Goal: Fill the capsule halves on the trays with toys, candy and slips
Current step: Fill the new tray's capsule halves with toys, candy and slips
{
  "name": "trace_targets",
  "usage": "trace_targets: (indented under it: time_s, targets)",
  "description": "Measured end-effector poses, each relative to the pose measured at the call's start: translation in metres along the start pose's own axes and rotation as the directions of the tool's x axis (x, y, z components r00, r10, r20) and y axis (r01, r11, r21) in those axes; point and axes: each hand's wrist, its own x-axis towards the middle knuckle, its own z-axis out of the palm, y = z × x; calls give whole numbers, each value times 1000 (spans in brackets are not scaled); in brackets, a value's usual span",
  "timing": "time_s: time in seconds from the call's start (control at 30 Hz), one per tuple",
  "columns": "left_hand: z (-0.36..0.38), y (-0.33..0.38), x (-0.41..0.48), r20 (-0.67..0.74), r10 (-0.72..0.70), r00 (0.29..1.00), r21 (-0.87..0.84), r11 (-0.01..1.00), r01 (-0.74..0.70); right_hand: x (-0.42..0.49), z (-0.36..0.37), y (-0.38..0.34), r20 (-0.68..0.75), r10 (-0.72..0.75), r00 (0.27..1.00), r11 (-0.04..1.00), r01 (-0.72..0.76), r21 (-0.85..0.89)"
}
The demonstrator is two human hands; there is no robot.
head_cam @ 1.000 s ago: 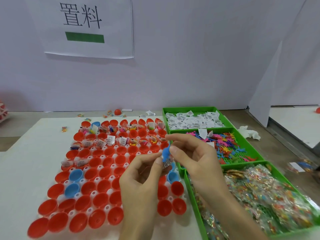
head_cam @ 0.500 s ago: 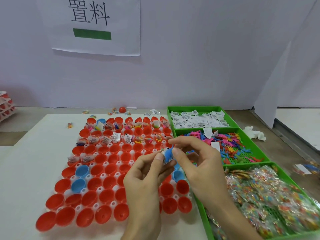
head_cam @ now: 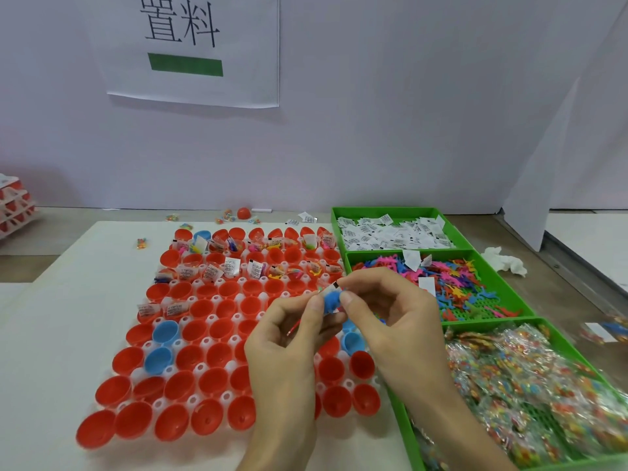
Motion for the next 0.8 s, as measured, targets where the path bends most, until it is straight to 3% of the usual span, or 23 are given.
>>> trace_targets:
  time_s: [0.27, 0.43, 0.57, 0.67, 0.8]
  targets:
    - [0, 2, 2, 118, 3, 993, 90, 996, -14, 9, -13, -2, 79, 14, 997, 999, -11, -43]
    - [-2, 2, 3, 106, 75, 991, 146, 985, -91, 9, -15, -4, 85, 7, 996, 997, 0, -76]
    - [-2, 2, 4, 86, 134, 987, 174, 974, -147, 10, -17, -7, 189, 83, 978, 997, -81, -21]
    - [-2, 3, 4, 106, 164, 981, 200, 963, -183, 12, -21, -9, 250, 140, 958, 987, -116, -109]
    - [-3, 4, 4, 148, 200, 969, 236, 944, -231, 15, -25, -11, 234, 128, 964, 991, -116, -63]
